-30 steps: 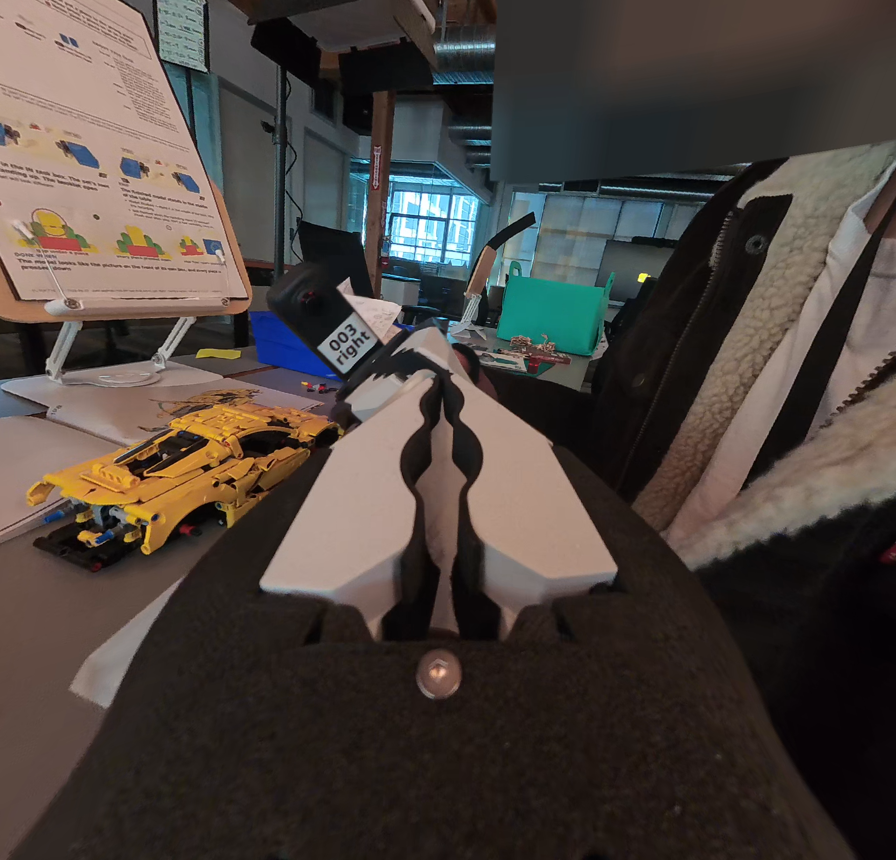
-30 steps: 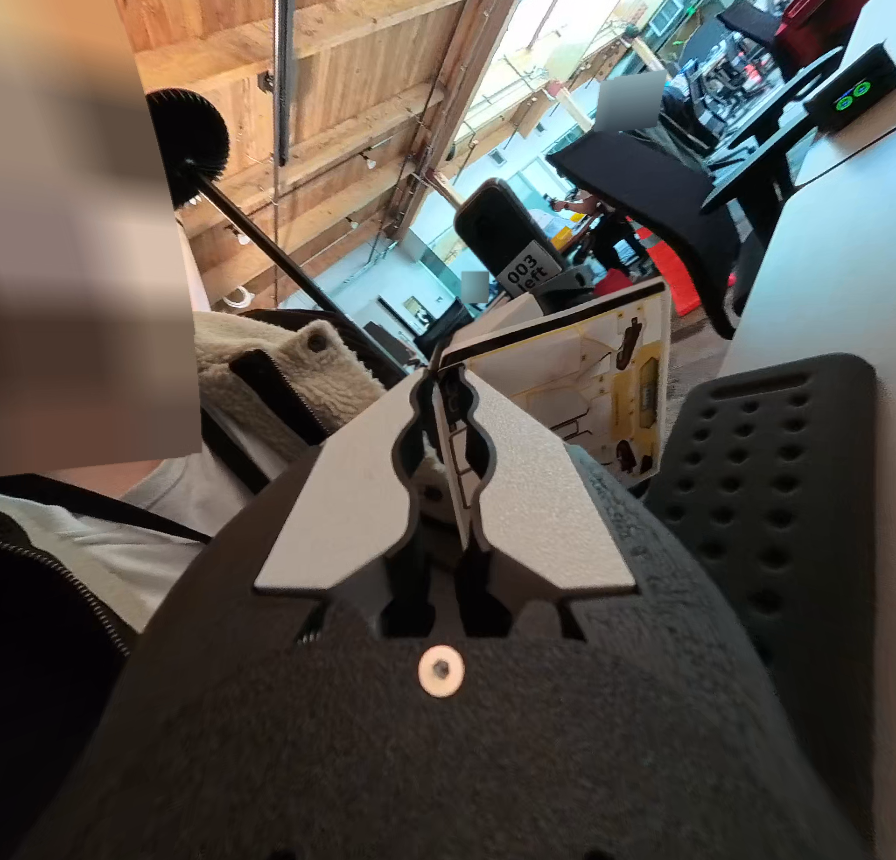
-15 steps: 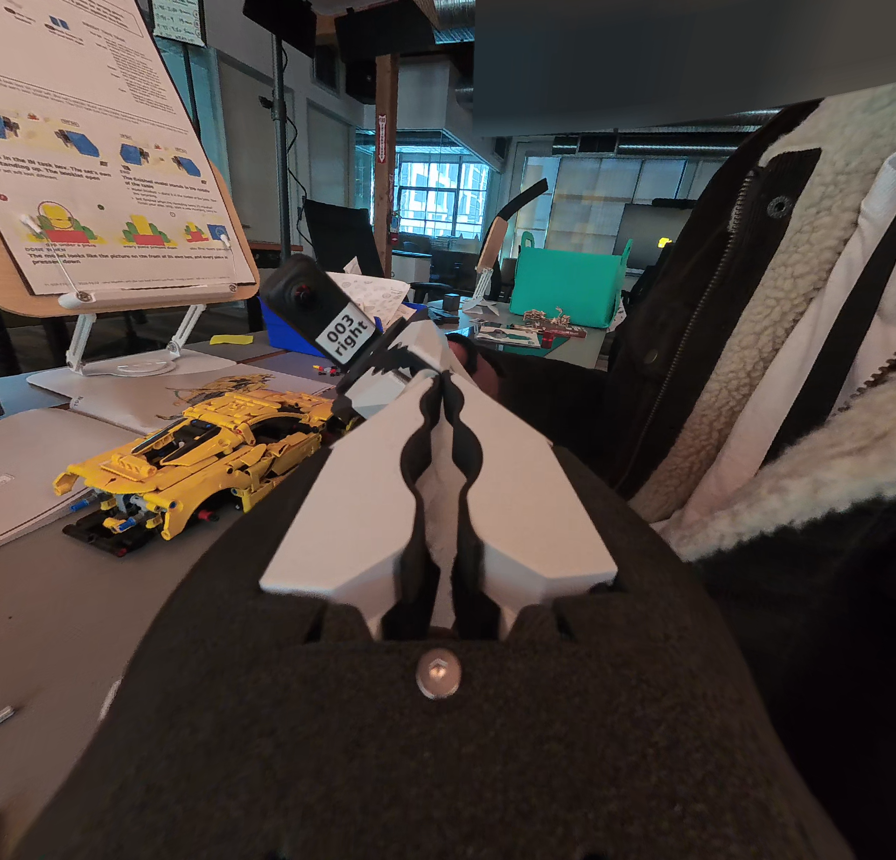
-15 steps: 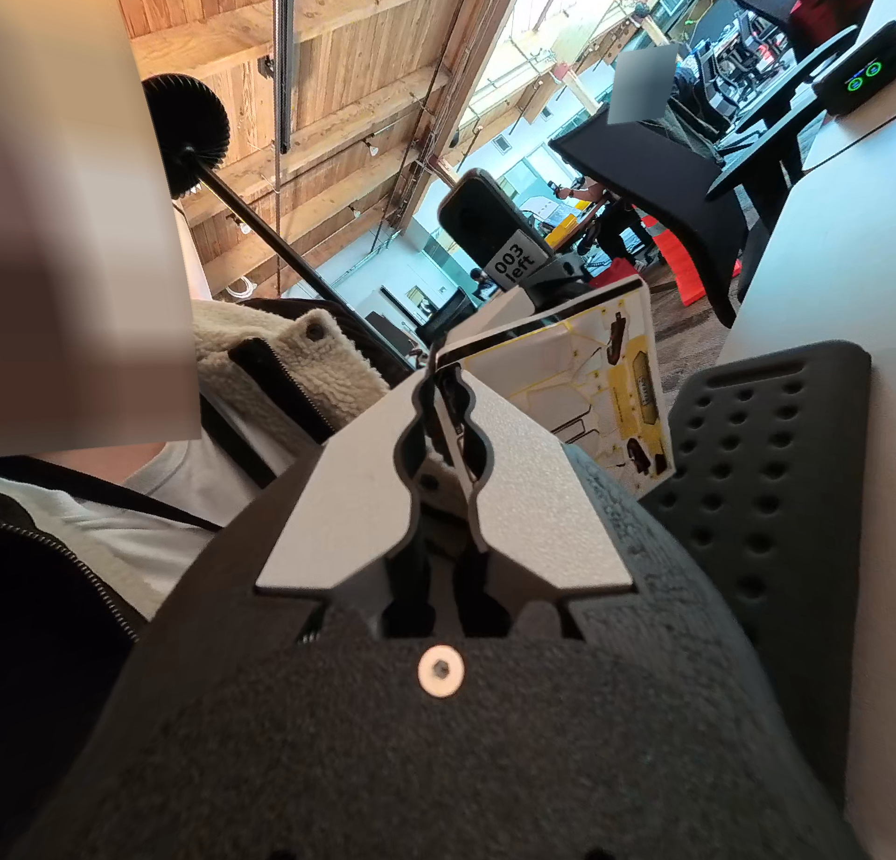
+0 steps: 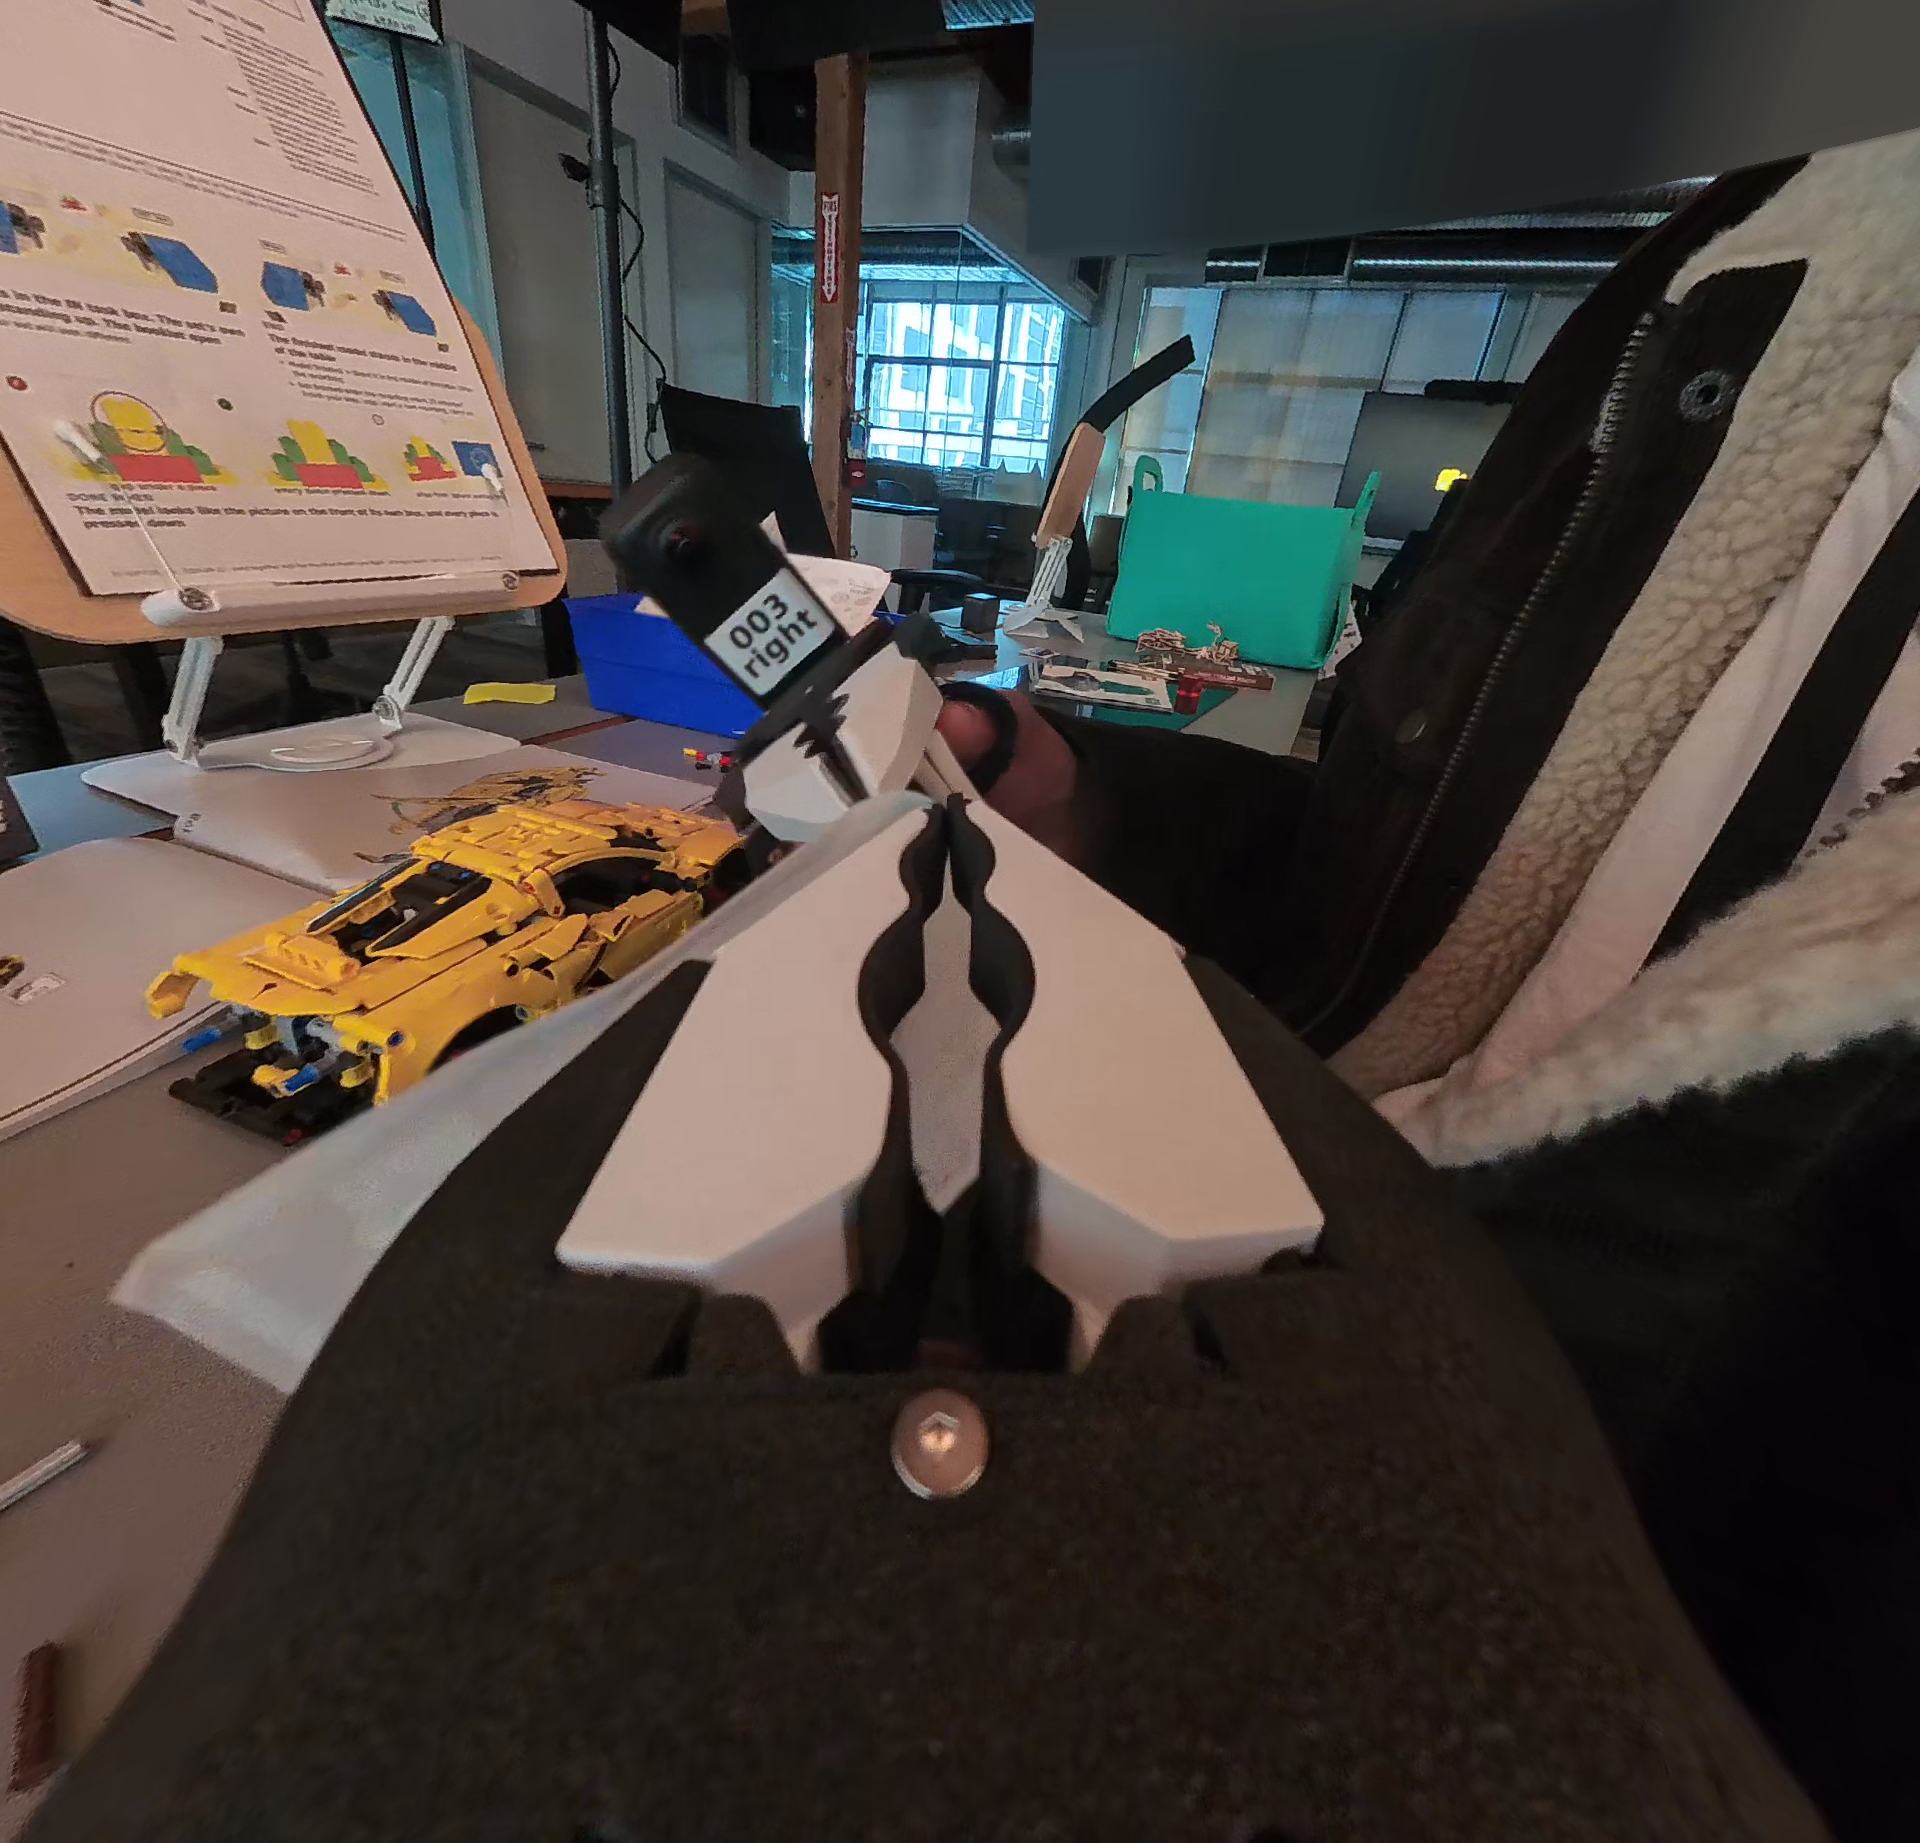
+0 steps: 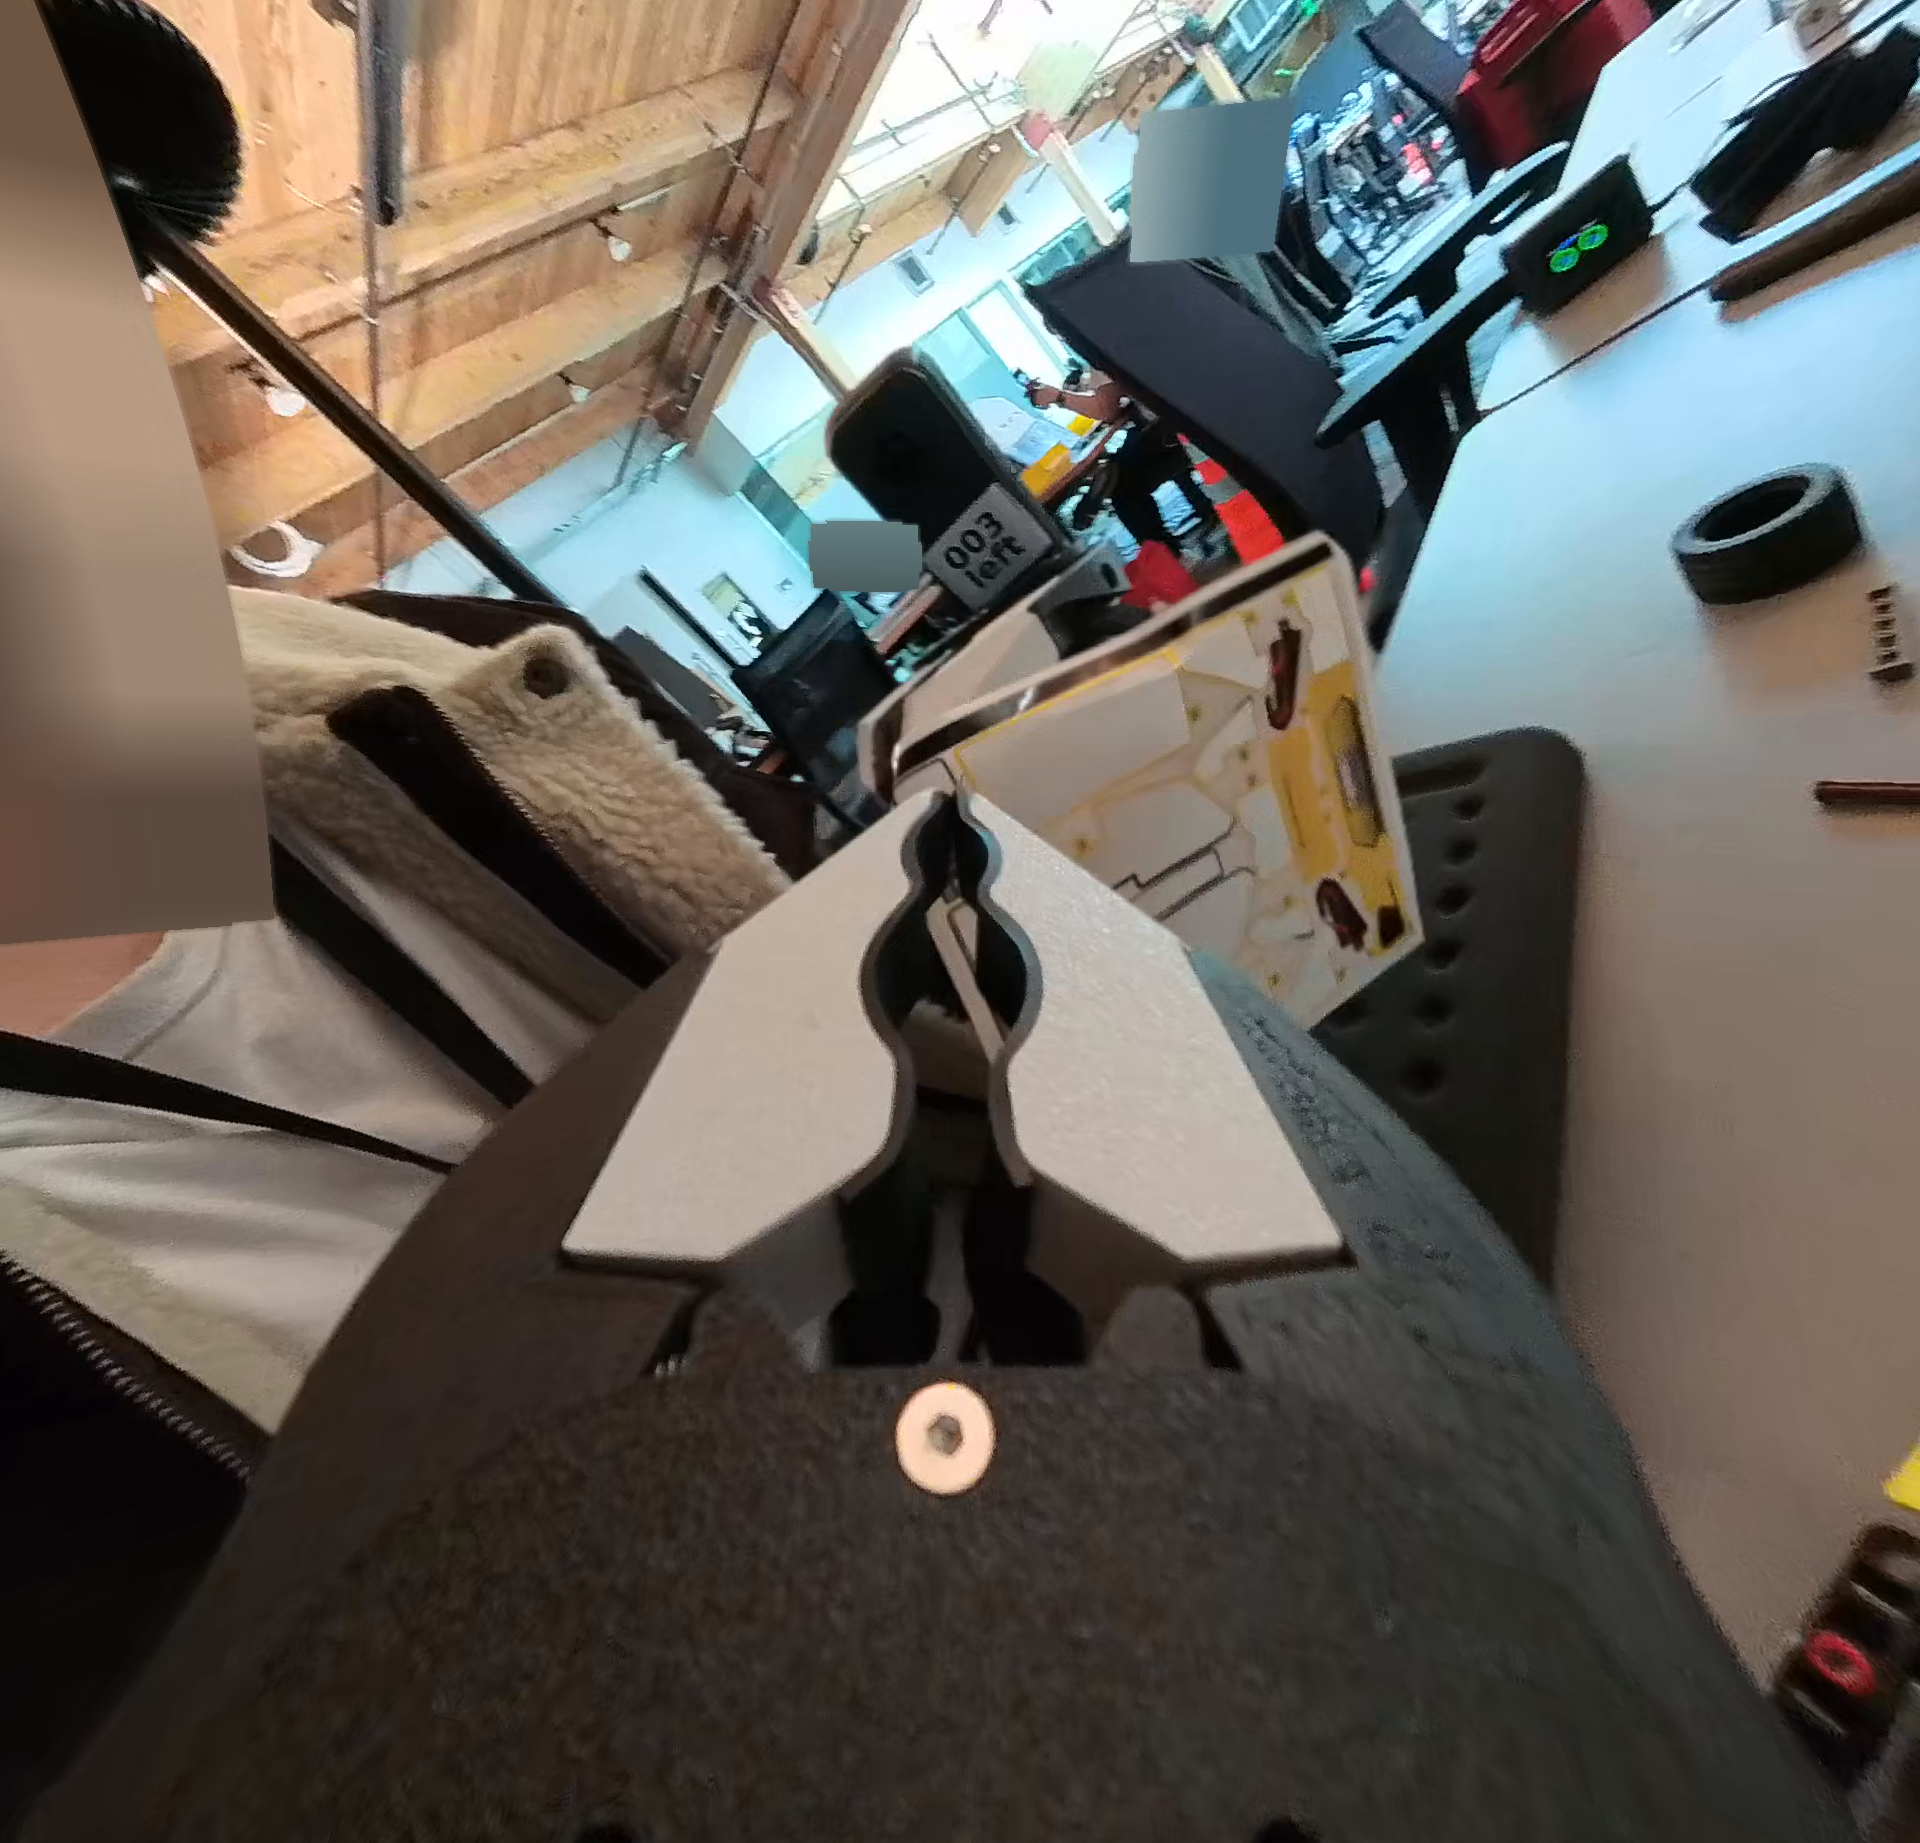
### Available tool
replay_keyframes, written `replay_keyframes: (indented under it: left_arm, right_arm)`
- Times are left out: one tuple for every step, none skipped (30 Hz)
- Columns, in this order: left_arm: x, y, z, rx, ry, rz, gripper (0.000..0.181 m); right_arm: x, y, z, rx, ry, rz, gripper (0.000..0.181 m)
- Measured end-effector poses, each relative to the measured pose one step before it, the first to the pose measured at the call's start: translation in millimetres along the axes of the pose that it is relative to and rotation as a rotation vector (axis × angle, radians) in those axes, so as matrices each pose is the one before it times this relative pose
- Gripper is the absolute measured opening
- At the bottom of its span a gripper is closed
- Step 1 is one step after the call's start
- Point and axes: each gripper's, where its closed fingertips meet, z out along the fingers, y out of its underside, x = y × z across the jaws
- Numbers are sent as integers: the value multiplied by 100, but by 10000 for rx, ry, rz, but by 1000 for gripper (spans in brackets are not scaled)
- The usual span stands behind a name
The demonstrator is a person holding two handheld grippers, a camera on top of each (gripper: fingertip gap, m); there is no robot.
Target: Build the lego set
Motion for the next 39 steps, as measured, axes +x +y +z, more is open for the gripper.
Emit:
replay_keyframes:
  left_arm:
    - [-161,-16,-172,12,-86,-12,0]
    - [-197,-6,-258,3,-97,-22,0]
    - [-276,13,-353,-18,-153,-2,0]
    - [-404,43,-478,-56,-221,29,0]
    - [-513,53,-636,-90,-274,20,0]
    - [-653,74,-829,-107,-332,-36,0]
    - [-788,139,-1027,-127,-379,-123,0]
    - [-901,233,-1264,-166,-412,-204,0]
    - [-1049,282,-1581,-163,-498,-224,0]
    - [-1188,214,-1907,-82,-564,-221,0]
    - [-1218,169,-2172,-38,-554,-254,0]
    - [-1308,218,-2331,-63,-545,-331,0]
    - [-1515,382,-2361,-99,-571,-483,0]
    - [-1995,471,-2318,-50,-722,-674,0]
    - [-2373,385,-2176,121,-812,-833,0]
    - [-2223,254,-1821,211,-557,-920,0]
    - [-1977,98,-1417,205,-363,-882,0]
    - [-1845,-143,-1148,268,-383,-667,0]
    - [-1604,-164,-945,253,-351,-475,0]
    - [-1569,147,-695,37,-383,-494,0]
    - [-1445,277,-396,-117,-341,-464,0]
    - [-1014,111,-79,-104,-121,-315,0]
    - [-908,-135,154,-48,-131,-282,0]
    - [-1045,-302,314,-15,-308,-308,0]
    - [-810,-403,424,1,-274,-275,0]
    - [-470,-384,473,-51,-168,-226,0]
    - [-416,-197,502,-200,-217,-137,0]
    - [-428,-103,478,-272,-311,8,0]
    - [-322,-57,462,-287,-330,139,0]
    - [-130,43,445,-333,-291,262,1]
    - [-15,57,407,-342,-285,374,3]
    - [48,2,330,-272,-306,452,11]
    - [93,-50,207,-162,-333,510,16]
    - [2,-110,86,-85,-408,520,19]
    - [-141,-177,-25,-33,-488,479,24]
    - [-308,-201,-142,14,-549,426,31]
    - [-279,-236,-216,75,-491,439,35]
    - [-184,-339,-277,162,-400,454,37]
    - [-232,-488,-375,261,-406,409,36]
  right_arm:
    - [296,-31,-135,-30,279,-187,0]
    - [261,-124,-175,25,266,-218,0]
    - [249,-230,-201,109,250,-247,0]
    - [411,-295,-232,153,336,-296,0]
    - [393,-393,-273,241,332,-485,0]
    - [350,-536,-318,389,305,-620,0]
    - [427,-707,-380,513,358,-708,0]
    - [401,-710,-411,484,368,-688,0]
    - [419,-571,-447,284,399,-583,0]
    - [378,-477,-463,106,387,-423,0]
    - [211,-437,-456,18,249,-412,0]
    - [171,-414,-470,-46,192,-352,0]
    - [253,-415,-537,-72,205,-285,0]
    - [324,-376,-589,-59,187,-201,0]
    - [383,-377,-635,-21,153,-77,0]
    - [441,-342,-629,-3,127,36,0]
    - [458,-258,-619,0,109,82,0]
    - [508,-204,-613,26,137,63,0]
    - [591,-146,-625,38,205,33,0]
    - [632,-78,-631,37,248,30,0]
    - [600,14,-623,15,257,48,0]
    - [506,102,-605,-4,221,14,0]
    - [466,142,-593,41,228,-148,0]
    - [604,108,-571,96,324,-260,0]
    - [654,105,-516,91,357,-260,0]
    - [502,82,-456,63,256,-196,0]
    - [346,101,-414,17,173,-110,0]
    - [241,94,-393,12,121,-94,0]
    - [193,51,-388,59,114,-91,0]
    - [251,-11,-343,117,167,-65,0]
    - [268,-49,-223,123,176,-22,0]
    - [55,-88,-113,106,33,1,0]
    - [-90,-84,-30,67,-74,5,0]
    - [-61,-56,1,63,-54,6,0]
    - [-11,-152,-8,167,-31,95,0]
    - [35,-166,-44,216,-36,229,0]
    - [37,-89,-52,162,-52,305,0]
    - [59,0,-55,74,-32,272,0]
    - [74,25,-80,7,-4,143,0]
